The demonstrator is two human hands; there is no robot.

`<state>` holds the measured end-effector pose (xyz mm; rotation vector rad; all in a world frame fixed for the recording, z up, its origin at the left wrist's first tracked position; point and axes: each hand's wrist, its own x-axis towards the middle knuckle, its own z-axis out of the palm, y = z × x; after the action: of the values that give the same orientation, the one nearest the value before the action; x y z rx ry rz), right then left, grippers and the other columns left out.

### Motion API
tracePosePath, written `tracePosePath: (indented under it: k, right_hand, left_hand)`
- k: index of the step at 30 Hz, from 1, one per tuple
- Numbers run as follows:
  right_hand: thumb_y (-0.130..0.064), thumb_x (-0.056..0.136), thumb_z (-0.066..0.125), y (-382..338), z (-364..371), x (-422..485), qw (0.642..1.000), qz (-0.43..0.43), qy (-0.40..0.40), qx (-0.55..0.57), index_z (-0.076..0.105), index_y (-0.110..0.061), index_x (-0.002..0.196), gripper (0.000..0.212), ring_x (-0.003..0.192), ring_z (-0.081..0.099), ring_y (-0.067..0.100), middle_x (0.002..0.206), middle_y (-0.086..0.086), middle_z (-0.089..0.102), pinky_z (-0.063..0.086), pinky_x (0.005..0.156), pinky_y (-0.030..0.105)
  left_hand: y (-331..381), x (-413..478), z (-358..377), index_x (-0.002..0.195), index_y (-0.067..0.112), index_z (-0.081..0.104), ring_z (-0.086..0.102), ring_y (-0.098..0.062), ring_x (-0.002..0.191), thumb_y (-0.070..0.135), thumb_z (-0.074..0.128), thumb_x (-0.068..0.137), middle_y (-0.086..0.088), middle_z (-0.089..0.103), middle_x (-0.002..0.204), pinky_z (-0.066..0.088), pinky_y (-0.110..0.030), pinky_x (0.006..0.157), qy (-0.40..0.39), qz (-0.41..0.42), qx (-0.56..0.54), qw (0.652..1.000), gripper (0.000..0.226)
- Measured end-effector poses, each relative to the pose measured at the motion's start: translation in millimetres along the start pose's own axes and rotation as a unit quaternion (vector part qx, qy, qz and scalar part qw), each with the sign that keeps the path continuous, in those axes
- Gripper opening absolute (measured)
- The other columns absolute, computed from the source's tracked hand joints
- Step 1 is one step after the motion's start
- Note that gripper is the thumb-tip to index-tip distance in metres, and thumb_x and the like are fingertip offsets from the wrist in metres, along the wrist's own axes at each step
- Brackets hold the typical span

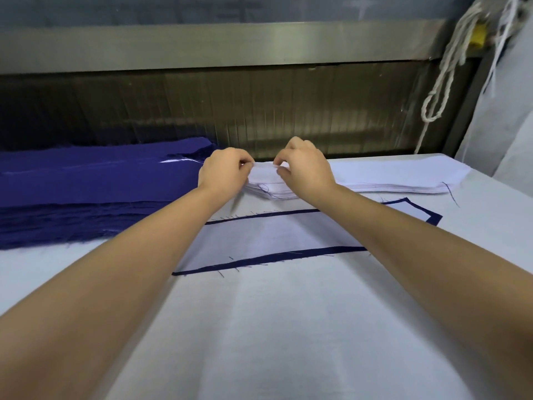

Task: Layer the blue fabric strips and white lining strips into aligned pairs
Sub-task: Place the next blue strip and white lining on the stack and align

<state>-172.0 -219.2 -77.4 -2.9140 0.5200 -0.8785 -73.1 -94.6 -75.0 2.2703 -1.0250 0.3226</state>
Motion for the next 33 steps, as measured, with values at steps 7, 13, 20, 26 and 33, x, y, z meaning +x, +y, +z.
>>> tracePosePath:
  k: [7, 13, 20, 26, 33]
  right_hand:
    - [0.001, 0.09, 0.048, 23.8, -2.7, -7.2, 0.996, 0.028, 0.004, -0.079, 0.06, -0.016, 0.122, 0.038, 0.109, 0.044, 0.026, 0.119, 0.006, 0.05, 0.033, 0.086, 0.031]
    - [-0.002, 0.091, 0.048, 46.6, -9.8, -16.6, 0.991, 0.063, -0.006, -0.119, 0.063, -0.015, 0.118, 0.034, 0.107, 0.045, 0.028, 0.117, 0.007, 0.05, 0.033, 0.086, 0.033]
    - [-0.006, 0.091, 0.05, 60.9, -19.6, -33.6, 0.986, 0.076, -0.018, -0.147, 0.064, -0.015, 0.118, 0.032, 0.106, 0.045, 0.029, 0.115, 0.008, 0.051, 0.033, 0.089, 0.034]
    - [-0.009, 0.093, 0.049, 75.5, -30.2, -52.1, 0.983, 0.072, -0.023, -0.165, 0.065, -0.015, 0.118, 0.03, 0.104, 0.047, 0.028, 0.115, 0.008, 0.053, 0.034, 0.084, 0.033]
    - [-0.01, 0.094, 0.045, 83.8, -38.4, -73.7, 0.984, 0.075, -0.025, -0.157, 0.067, -0.012, 0.115, 0.03, 0.1, 0.049, 0.028, 0.112, 0.01, 0.055, 0.039, 0.079, 0.035]
  left_hand:
    - [-9.0, -7.3, -11.1, 0.089, 0.016, 0.066, 0.066, -0.01, 0.063, 0.013, 0.053, 0.092, 0.003, 0.067, 0.08, 0.053, -0.03, 0.079, 0.047, -0.033, -0.123, 0.991, 0.014]
    - [-18.9, -17.7, -27.4, 0.071, 0.017, 0.066, 0.066, -0.004, 0.053, 0.036, 0.054, 0.093, 0.005, 0.067, 0.07, 0.045, -0.013, 0.048, 0.114, -0.123, -0.297, 0.94, 0.031]
    - [-38.1, -26.4, -41.3, 0.085, 0.01, 0.07, 0.065, -0.011, 0.06, 0.003, 0.067, 0.082, -0.003, 0.067, 0.081, 0.054, -0.019, 0.06, 0.126, -0.201, -0.335, 0.912, 0.008]
    - [-55.0, -48.2, -56.0, 0.087, 0.015, 0.068, 0.058, -0.014, 0.059, -0.004, 0.067, 0.08, -0.002, 0.055, 0.073, 0.056, -0.018, 0.059, 0.087, -0.187, -0.348, 0.914, 0.02]
    - [-66.9, -74.6, -70.6, 0.104, 0.018, 0.067, 0.06, -0.018, 0.06, -0.006, 0.063, 0.082, 0.0, 0.055, 0.112, 0.054, -0.016, 0.055, 0.041, -0.157, -0.323, 0.932, 0.033]
